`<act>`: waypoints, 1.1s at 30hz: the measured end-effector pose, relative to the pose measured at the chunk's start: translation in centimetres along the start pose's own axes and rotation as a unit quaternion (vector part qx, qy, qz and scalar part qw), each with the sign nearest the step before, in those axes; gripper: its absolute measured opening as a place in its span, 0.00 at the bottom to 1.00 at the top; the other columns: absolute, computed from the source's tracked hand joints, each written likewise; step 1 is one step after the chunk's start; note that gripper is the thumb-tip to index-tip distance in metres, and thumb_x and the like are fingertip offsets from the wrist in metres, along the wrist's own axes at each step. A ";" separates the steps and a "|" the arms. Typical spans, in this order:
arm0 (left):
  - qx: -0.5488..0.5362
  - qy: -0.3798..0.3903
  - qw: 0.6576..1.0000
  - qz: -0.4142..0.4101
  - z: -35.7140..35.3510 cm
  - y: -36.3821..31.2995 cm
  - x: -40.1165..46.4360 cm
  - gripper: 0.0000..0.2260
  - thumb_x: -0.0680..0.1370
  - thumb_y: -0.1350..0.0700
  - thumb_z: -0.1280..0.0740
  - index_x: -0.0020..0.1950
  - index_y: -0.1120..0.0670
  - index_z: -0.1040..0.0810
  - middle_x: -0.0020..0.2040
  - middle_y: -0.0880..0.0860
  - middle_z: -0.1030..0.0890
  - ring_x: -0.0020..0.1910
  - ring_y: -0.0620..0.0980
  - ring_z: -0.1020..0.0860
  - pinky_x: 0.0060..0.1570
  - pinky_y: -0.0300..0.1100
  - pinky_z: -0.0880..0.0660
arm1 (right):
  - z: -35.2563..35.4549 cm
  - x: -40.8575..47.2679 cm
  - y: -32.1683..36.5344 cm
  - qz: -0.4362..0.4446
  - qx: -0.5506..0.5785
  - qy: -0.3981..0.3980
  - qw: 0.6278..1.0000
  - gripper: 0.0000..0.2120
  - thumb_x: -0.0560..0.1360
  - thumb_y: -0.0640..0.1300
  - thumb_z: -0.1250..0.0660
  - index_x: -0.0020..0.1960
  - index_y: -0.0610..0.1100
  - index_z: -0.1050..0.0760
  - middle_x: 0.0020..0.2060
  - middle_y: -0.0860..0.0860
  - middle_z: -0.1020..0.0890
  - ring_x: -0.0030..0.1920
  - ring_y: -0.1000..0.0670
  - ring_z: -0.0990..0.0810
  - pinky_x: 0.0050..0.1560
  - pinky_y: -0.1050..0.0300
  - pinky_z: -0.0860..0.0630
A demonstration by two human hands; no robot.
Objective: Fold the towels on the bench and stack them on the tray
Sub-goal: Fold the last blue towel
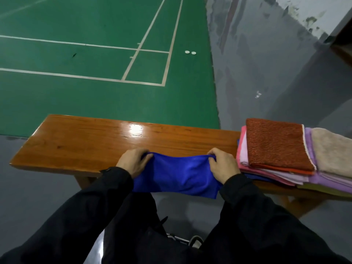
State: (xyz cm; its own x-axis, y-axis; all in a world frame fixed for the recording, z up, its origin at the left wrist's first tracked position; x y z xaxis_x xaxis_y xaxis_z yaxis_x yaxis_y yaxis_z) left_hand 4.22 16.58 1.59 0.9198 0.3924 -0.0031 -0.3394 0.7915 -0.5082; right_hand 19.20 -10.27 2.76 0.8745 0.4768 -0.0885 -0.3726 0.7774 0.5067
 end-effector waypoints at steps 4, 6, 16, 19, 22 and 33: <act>-0.068 -0.075 0.995 0.011 2.8 -0.6 0.1 0.13 0.83 0.48 0.36 0.48 0.55 0.19 0.42 0.54 0.16 0.40 0.57 0.20 0.40 0.48 0.24 | 1.7 -0.1 0.4 -0.035 0.140 -0.063 0.988 0.09 0.79 0.39 0.35 0.51 0.51 0.21 0.48 0.53 0.15 0.50 0.49 0.18 0.54 0.55 0.23; -0.087 -0.130 0.987 -0.020 6.4 -2.5 1.3 0.10 0.83 0.52 0.35 0.48 0.57 0.19 0.41 0.54 0.17 0.39 0.55 0.21 0.39 0.43 0.32 | 4.8 1.7 2.1 -0.018 0.175 -0.120 0.977 0.08 0.79 0.39 0.34 0.52 0.49 0.19 0.48 0.51 0.14 0.50 0.48 0.18 0.56 0.53 0.22; -0.137 -0.357 0.918 -0.101 25.7 -10.3 6.6 0.12 0.83 0.52 0.36 0.49 0.58 0.19 0.38 0.50 0.22 0.37 0.45 0.28 0.39 0.38 0.35 | 24.1 5.9 12.5 0.107 0.263 -0.307 0.908 0.07 0.79 0.41 0.35 0.50 0.49 0.19 0.42 0.55 0.16 0.44 0.54 0.18 0.46 0.57 0.19; -0.155 -0.357 0.913 -0.124 24.7 -10.7 3.4 0.10 0.83 0.53 0.36 0.51 0.57 0.19 0.40 0.49 0.22 0.38 0.42 0.26 0.39 0.32 0.31 | 23.9 2.9 12.1 0.133 0.283 -0.301 0.901 0.09 0.79 0.39 0.35 0.49 0.52 0.20 0.41 0.57 0.17 0.44 0.55 0.18 0.45 0.60 0.20; -0.156 -0.303 0.934 -0.108 19.8 -8.3 0.5 0.10 0.84 0.54 0.37 0.54 0.58 0.19 0.44 0.52 0.19 0.42 0.51 0.22 0.42 0.42 0.24 | 20.4 0.4 9.5 0.126 0.283 -0.272 0.911 0.11 0.78 0.38 0.33 0.47 0.54 0.21 0.41 0.57 0.17 0.44 0.55 0.18 0.48 0.60 0.21; -0.098 -0.031 0.992 -0.075 -1.0 1.6 -8.7 0.20 0.82 0.35 0.44 0.50 0.47 0.20 0.47 0.40 0.21 0.48 0.41 0.22 0.51 0.46 0.24 | -1.0 -7.0 -3.8 -0.037 0.105 -0.006 0.994 0.14 0.76 0.37 0.29 0.42 0.56 0.24 0.37 0.56 0.18 0.39 0.54 0.20 0.42 0.59 0.30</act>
State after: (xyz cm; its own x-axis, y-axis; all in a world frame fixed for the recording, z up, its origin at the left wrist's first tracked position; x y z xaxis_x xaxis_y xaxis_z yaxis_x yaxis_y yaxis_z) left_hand -4.09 13.97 -0.07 0.9408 0.3108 0.1354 -0.1497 0.7392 -0.6566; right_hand 14.21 -16.18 0.61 0.9014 0.4152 -0.1227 -0.2352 0.7076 0.6663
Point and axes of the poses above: each hand's wrist, its own x-axis towards the middle knuckle, its own z-axis out of the back of the hand, y = z × x, the point moved 10 cm from there along x, towards the middle knuckle
